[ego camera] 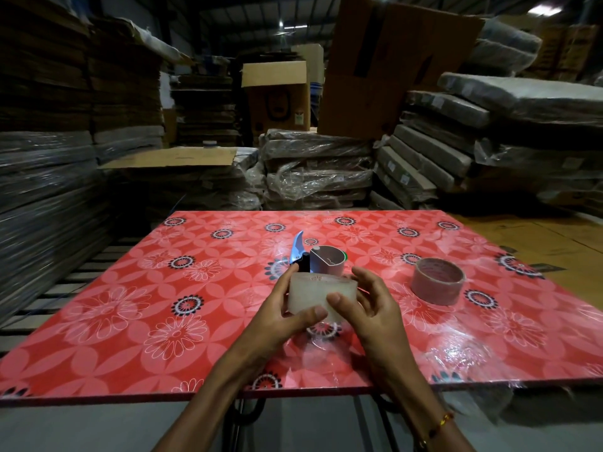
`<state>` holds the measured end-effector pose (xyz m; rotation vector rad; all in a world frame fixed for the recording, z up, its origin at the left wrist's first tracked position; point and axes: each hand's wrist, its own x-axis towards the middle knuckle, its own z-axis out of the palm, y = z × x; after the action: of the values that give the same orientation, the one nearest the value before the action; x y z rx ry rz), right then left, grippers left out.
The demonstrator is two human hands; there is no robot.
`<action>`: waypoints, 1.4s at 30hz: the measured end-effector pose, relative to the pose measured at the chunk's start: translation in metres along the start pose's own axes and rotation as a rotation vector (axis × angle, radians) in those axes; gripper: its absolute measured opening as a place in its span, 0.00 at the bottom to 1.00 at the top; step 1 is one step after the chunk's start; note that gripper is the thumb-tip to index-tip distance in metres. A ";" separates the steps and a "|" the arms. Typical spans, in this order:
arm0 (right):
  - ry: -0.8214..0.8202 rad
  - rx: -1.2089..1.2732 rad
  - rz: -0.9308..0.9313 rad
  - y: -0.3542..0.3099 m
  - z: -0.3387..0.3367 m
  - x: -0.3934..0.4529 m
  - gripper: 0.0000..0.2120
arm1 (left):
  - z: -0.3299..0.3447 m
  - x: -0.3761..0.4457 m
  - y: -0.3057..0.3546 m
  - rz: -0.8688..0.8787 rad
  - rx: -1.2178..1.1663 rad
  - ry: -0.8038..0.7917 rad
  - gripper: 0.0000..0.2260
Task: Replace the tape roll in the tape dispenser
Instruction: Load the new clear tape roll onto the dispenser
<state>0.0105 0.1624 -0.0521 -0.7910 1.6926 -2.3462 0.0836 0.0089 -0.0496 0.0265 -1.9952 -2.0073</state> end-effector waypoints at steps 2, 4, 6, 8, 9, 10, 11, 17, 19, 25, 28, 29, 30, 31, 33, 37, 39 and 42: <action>-0.012 -0.036 -0.004 0.001 -0.001 0.001 0.31 | -0.001 0.000 -0.001 -0.009 0.011 0.028 0.46; -0.030 -0.031 0.002 0.002 -0.002 0.001 0.27 | -0.001 0.000 -0.001 -0.014 0.019 0.043 0.43; -0.052 -0.005 0.034 0.002 -0.001 0.002 0.27 | 0.000 -0.001 0.001 0.000 0.012 0.060 0.39; -0.091 0.028 0.087 0.000 0.001 0.002 0.26 | 0.000 -0.002 0.001 0.024 -0.005 0.077 0.36; -0.123 0.058 0.115 -0.001 0.002 0.002 0.22 | 0.000 -0.002 0.001 0.031 -0.012 0.081 0.36; -0.149 0.080 0.132 0.000 0.002 0.003 0.19 | 0.000 -0.002 0.001 0.033 -0.014 0.081 0.36; -0.158 0.081 0.134 0.000 0.002 0.003 0.18 | 0.000 -0.002 0.001 0.032 -0.013 0.076 0.36; 0.041 -0.170 0.018 0.011 -0.002 0.005 0.27 | -0.002 0.000 -0.003 0.024 0.024 0.073 0.40; 0.077 -0.242 -0.012 0.013 -0.003 0.004 0.31 | -0.002 0.000 -0.005 0.027 0.041 0.088 0.41; 0.160 -0.327 -0.088 0.010 -0.001 0.002 0.29 | -0.001 0.000 -0.005 0.018 0.064 0.103 0.43; 0.167 -0.338 -0.129 0.008 -0.001 0.000 0.26 | -0.001 0.000 -0.003 0.018 0.060 0.109 0.41; 0.155 -0.332 -0.135 0.007 -0.001 0.000 0.24 | 0.000 -0.001 -0.001 0.019 0.049 0.109 0.39; 0.133 -0.322 -0.135 0.005 -0.001 0.000 0.22 | 0.000 -0.001 0.001 0.017 0.029 0.104 0.37; 0.108 -0.308 -0.122 0.005 -0.001 0.001 0.21 | 0.000 -0.002 0.003 0.011 -0.001 0.096 0.33; 0.056 -0.249 -0.080 0.005 0.000 0.002 0.20 | 0.000 -0.003 0.005 -0.017 -0.068 0.088 0.24; 0.035 -0.243 -0.071 0.008 -0.001 0.005 0.20 | 0.000 -0.003 0.005 -0.047 -0.105 0.078 0.19; 0.070 -0.332 -0.144 0.009 -0.001 0.003 0.17 | 0.000 -0.003 0.005 -0.040 -0.101 0.068 0.20; 0.096 -0.516 -0.363 0.009 0.001 -0.004 0.13 | 0.000 -0.002 0.003 -0.011 -0.093 0.062 0.23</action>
<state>0.0127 0.1597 -0.0613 -1.1672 2.4260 -2.1948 0.0862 0.0092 -0.0467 0.0783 -1.8666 -2.0782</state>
